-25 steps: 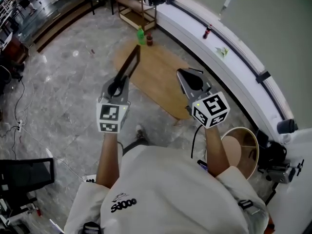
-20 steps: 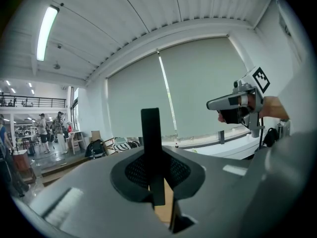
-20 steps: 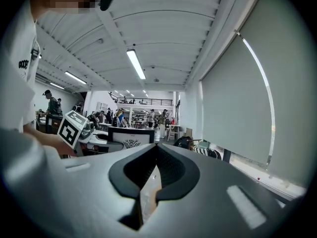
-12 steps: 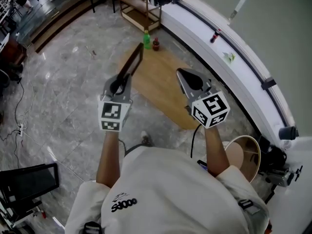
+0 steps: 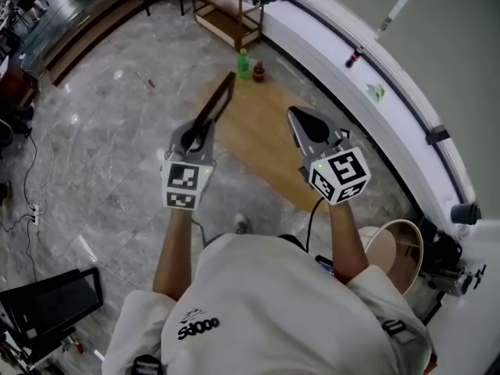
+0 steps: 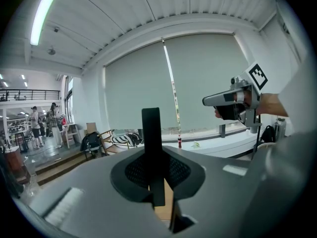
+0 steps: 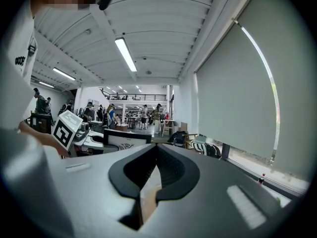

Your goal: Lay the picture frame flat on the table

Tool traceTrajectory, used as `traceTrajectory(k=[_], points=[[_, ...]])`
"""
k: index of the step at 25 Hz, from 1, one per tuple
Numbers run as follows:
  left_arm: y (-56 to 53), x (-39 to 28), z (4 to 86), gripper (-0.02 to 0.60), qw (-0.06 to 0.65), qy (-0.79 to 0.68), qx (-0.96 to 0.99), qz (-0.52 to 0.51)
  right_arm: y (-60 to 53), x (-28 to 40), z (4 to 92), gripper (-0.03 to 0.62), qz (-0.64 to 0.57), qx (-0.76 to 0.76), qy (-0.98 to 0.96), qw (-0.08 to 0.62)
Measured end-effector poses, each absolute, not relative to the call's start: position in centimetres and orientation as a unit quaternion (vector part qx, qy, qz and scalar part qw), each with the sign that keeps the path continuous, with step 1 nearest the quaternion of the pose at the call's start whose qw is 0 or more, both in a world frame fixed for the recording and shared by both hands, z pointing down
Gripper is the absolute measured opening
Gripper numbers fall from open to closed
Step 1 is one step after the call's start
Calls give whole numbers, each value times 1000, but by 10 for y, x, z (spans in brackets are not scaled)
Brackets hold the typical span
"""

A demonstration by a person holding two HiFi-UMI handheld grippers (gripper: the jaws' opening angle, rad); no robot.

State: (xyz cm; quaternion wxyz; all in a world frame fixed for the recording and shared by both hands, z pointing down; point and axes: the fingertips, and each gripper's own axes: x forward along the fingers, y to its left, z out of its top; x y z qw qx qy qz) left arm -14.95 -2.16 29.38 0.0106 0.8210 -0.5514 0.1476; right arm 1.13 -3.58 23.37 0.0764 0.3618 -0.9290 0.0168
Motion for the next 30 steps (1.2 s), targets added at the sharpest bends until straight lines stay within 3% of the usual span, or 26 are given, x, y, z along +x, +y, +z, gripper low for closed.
traceTrajectory(k=[20, 30], points=[[-180, -191, 418, 31, 89, -527, 808, 249, -180, -23, 334, 4, 102, 375, -914, 117], [-284, -189, 514, 31, 113, -503, 799, 310, -270, -18, 431, 3, 164, 365, -901, 169]])
